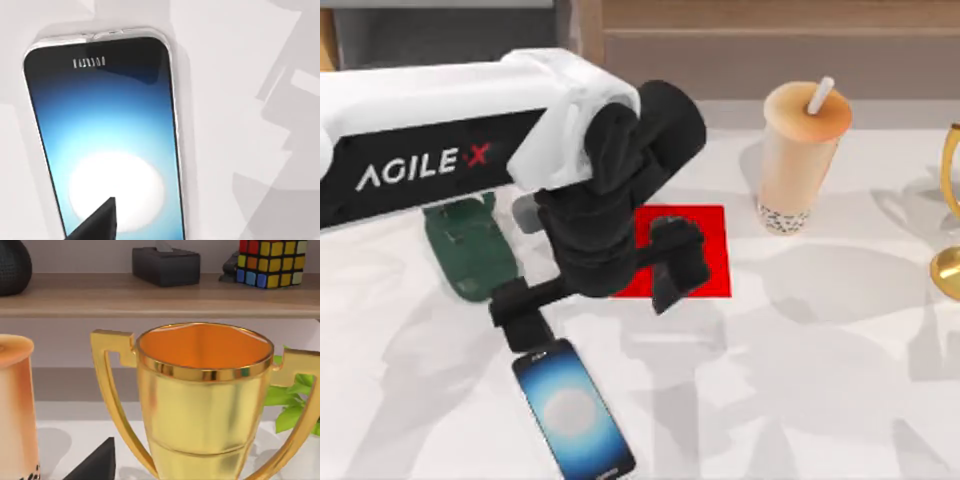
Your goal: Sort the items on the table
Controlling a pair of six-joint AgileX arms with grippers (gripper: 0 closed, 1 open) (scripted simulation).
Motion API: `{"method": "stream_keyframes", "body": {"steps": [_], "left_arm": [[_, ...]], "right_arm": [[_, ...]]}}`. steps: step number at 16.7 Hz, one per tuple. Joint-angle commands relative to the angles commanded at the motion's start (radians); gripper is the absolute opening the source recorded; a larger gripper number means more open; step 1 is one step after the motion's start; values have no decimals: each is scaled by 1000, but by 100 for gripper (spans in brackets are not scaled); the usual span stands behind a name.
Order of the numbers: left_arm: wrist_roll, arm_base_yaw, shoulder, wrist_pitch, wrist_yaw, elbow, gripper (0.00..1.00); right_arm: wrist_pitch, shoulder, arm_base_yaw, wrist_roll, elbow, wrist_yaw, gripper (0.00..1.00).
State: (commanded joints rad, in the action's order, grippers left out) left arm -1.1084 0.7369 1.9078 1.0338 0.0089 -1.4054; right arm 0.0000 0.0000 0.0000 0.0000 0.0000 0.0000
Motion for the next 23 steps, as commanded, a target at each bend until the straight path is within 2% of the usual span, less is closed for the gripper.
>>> {"method": "stream_keyframes", "body": {"steps": [5, 13, 23], "left_arm": [[-115, 19, -153, -56, -8, 242, 100], [-123, 17, -157, -74, -9, 270, 100], [-122, 19, -36, -340, -9, 413, 100]], "right_arm": [[0, 0, 0, 0, 0, 0, 100], [0, 0, 0, 0, 0, 0, 100], [0, 0, 0, 0, 0, 0, 100]]}}
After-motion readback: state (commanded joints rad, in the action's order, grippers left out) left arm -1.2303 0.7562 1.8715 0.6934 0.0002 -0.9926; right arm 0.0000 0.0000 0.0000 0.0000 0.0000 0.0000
